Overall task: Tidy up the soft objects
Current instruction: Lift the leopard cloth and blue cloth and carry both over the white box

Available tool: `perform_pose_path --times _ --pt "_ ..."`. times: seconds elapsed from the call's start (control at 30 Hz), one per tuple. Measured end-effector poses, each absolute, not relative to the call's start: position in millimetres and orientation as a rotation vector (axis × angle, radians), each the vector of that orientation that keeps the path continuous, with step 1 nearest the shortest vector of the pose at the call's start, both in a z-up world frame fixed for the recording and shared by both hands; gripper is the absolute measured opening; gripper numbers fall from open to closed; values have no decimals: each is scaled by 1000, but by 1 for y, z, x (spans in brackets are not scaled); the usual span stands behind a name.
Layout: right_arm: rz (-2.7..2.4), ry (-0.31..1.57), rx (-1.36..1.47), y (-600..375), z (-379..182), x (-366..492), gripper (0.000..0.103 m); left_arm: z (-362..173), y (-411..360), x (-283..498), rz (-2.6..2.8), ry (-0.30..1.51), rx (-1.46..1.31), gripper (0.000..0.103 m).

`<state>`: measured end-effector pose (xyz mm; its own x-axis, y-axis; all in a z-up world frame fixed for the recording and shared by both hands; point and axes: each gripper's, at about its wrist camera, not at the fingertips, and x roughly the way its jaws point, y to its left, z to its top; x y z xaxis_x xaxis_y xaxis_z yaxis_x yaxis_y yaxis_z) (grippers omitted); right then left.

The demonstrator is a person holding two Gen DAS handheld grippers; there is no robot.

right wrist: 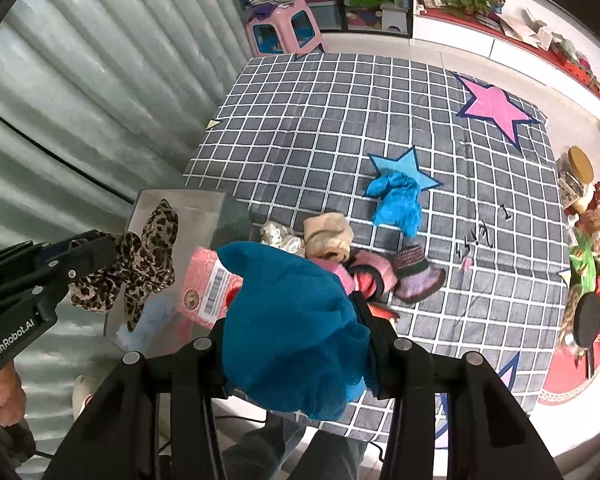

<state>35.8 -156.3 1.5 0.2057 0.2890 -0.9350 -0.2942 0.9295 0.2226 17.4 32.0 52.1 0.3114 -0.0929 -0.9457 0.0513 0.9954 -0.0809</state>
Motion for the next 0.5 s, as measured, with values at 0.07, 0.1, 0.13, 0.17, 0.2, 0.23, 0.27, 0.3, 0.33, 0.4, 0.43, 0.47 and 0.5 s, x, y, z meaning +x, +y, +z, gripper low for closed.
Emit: perform_pose_path --times 0.07,0.1,0.13,0.17,0.2,0.23,0.27,0.3,0.33,0.4,0.43,0.47,0.5 --pt "408 1302 -6 -154 1 30 48 52 33 13 -99 1250 -37 18" --pt "408 1302 -6 -153 1 28 48 51 34 11 -100 1250 -36 18" --pt "408 1302 -5 -151 1 26 48 51 35 8 -100 1251 -36 18" --pt "410 1302 -5 -149 1 24 48 51 36 6 -101 1251 -37 18" --pt "412 1302 -5 -148 1 23 48 50 38 3 -99 1249 -39 18" --pt "415 1301 -8 -145 2 21 48 51 40 1 -97 1248 -41 18" --pt "417 1300 -9 -142 2 19 48 51 41 -1 -94 1247 -44 18" --pt "423 1299 -14 -138 3 17 48 51 44 -4 -90 1245 -48 18" --pt "428 1299 -18 -136 3 16 48 52 47 -6 -86 1243 -52 18" --pt "438 1298 -26 -129 3 14 48 53 54 -10 -72 1239 -62 18" --pt "445 1298 -31 -124 4 12 48 53 58 -12 -66 1237 -68 18" --pt "453 1298 -37 -119 4 11 48 54 61 -13 -59 1236 -73 18" --pt "459 1299 -41 -114 3 10 48 53 66 -15 -47 1235 -81 18"
